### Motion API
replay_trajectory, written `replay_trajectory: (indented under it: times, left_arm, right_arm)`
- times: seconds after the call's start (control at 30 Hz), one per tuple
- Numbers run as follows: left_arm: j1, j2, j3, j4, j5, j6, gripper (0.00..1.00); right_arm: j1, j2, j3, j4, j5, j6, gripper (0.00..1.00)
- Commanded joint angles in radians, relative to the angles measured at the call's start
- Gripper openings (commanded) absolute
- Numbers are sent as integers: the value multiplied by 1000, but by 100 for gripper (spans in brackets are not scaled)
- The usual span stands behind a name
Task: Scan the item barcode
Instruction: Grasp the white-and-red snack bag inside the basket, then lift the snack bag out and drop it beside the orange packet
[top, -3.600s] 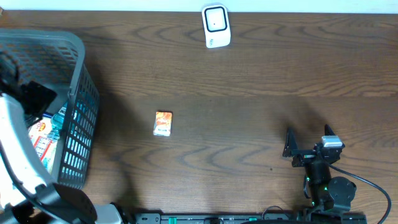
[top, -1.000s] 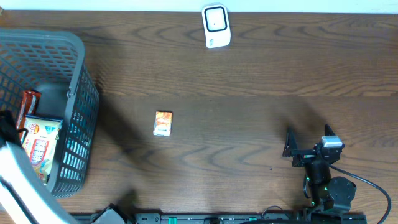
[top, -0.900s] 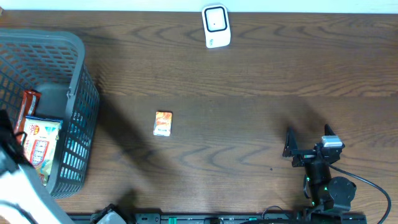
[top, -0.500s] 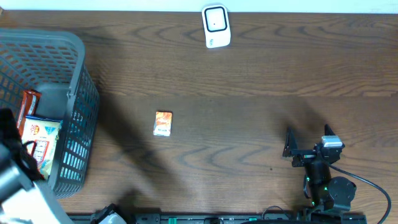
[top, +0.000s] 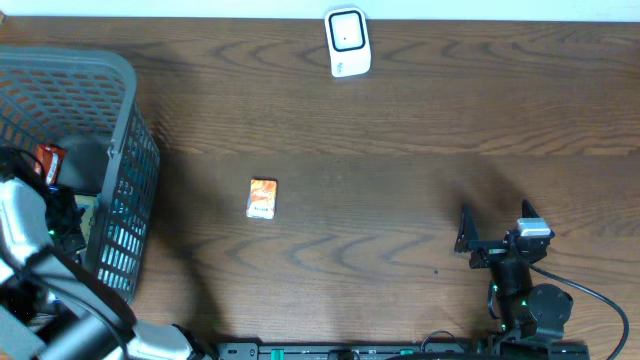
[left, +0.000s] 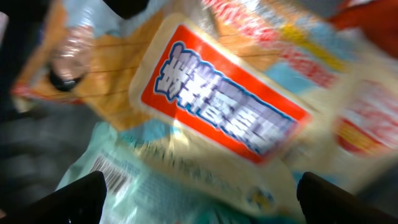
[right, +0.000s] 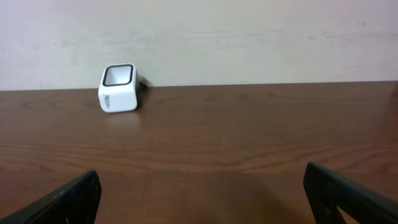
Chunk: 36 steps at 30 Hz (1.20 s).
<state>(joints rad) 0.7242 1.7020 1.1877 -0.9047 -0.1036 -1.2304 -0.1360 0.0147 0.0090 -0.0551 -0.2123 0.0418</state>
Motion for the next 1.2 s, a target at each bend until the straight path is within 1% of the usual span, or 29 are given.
replay_trajectory:
  times: [0.0, 0.2, 0.27, 0.3, 0.37, 0.4, 0.47, 0.53, 0.63, 0.73, 0.8, 0.83, 0.87, 1.17]
  left_arm:
    - [0, 71, -4, 9, -20, -59, 98]
    - [0, 169, -7, 52, -151, -61, 98]
    - [0, 192, -16, 77, -179, -40, 98]
    - [0, 201, -24, 104, -179, -7, 92]
    - [0, 216, -49, 158, -179, 55, 53]
    - [0, 220, -61, 176, -179, 71, 32]
    - [0, 225, -96, 217, -179, 93, 8]
    - [0, 226, -122, 247, -179, 117, 7]
    - [0, 217, -121, 249, -179, 172, 8]
    - [-2, 164, -95, 248, -178, 297, 7]
    - [-4, 97, -75, 248, -173, 377, 7]
    - [-4, 63, -71, 248, -163, 397, 7]
    - [-4, 21, -69, 248, -142, 412, 7]
    - [-4, -425, -69, 263, 24, 411, 8]
  right_arm:
    - [5, -8, -3, -1, 4, 10, 99]
    - [5, -8, -3, -1, 4, 10, 99]
    - [5, -8, -3, -1, 4, 10, 99]
    - [5, -8, -3, -1, 3, 10, 99]
    - [5, -8, -3, -1, 4, 10, 99]
    - [5, -8, -3, -1, 4, 10, 99]
    - [5, -8, -3, -1, 4, 10, 99]
    - [5, -8, -3, -1, 4, 10, 99]
    - [5, -8, -3, -1, 4, 10, 99]
    - [5, -8, -3, -1, 3, 10, 99]
    - [5, -8, -3, -1, 3, 10, 99]
    - [5, -8, -3, -1, 4, 10, 99]
    - [5, -8, -3, -1, 4, 10, 99]
    - [5, -8, -3, -1, 4, 10, 99]
